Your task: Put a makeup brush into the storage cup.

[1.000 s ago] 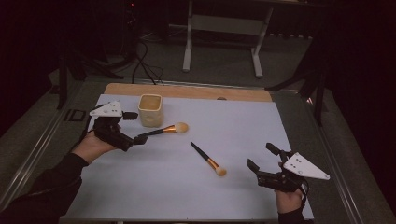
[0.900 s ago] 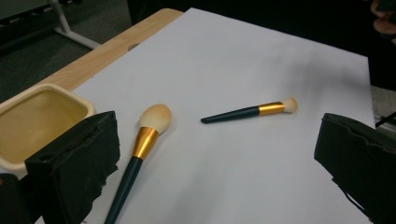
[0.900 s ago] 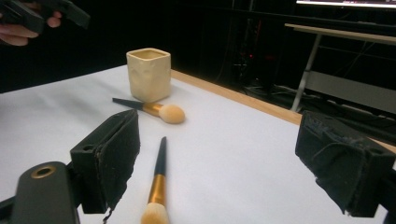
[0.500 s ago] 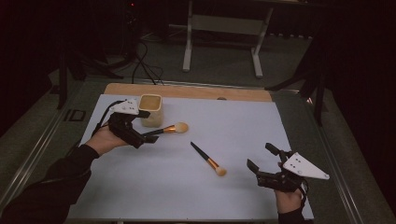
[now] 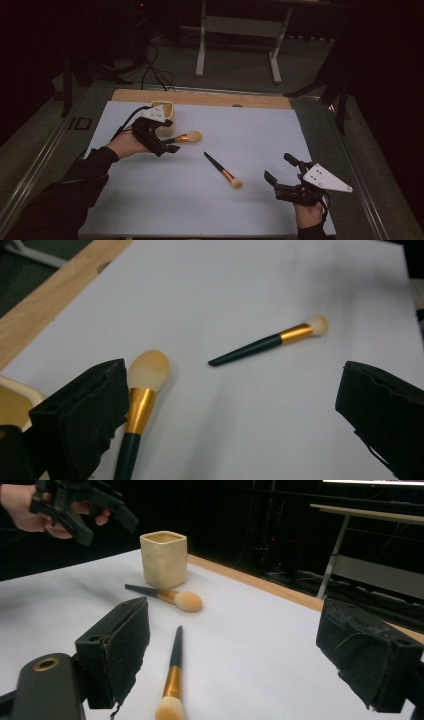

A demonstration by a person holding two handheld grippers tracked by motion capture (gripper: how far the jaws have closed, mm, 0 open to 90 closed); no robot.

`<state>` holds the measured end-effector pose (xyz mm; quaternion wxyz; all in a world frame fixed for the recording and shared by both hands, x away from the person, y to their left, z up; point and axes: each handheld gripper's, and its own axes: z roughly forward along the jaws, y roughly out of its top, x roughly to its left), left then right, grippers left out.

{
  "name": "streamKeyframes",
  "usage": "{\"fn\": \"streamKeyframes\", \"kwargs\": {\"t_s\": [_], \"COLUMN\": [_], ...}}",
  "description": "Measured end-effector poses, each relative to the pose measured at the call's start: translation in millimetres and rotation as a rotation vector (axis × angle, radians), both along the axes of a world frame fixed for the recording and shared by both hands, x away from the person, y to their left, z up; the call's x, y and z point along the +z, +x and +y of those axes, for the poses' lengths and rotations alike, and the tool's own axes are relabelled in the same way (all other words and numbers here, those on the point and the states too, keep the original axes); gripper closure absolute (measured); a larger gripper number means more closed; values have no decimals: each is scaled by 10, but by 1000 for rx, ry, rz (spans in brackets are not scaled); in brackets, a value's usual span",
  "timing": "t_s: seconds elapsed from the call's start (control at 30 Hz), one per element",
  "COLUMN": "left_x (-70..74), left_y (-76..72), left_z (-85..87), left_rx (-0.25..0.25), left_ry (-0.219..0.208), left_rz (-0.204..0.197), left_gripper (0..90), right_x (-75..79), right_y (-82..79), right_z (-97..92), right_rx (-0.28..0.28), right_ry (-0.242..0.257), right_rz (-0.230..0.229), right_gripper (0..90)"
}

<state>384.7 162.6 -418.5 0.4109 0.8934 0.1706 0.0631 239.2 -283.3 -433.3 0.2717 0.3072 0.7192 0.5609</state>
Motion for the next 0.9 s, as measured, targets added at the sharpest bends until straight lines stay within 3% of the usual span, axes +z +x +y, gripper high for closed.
{"fn": "streamKeyframes", "kwargs": {"t_s": [0.33, 0.9], "left_x": [-152, -462], "left_y": [180, 457], "left_z": [-83, -173], "left_rx": [-20, -17], "left_ry": [104, 255], "left_rz": [4, 38], "left_gripper": [142, 256], "right_x": [-4, -15], "right_y": [1, 5], "right_z": [7, 22], "right_rx": [10, 23], "right_ry": [-2, -7], "right_rz": [6, 16], "right_gripper": [135, 135]}}
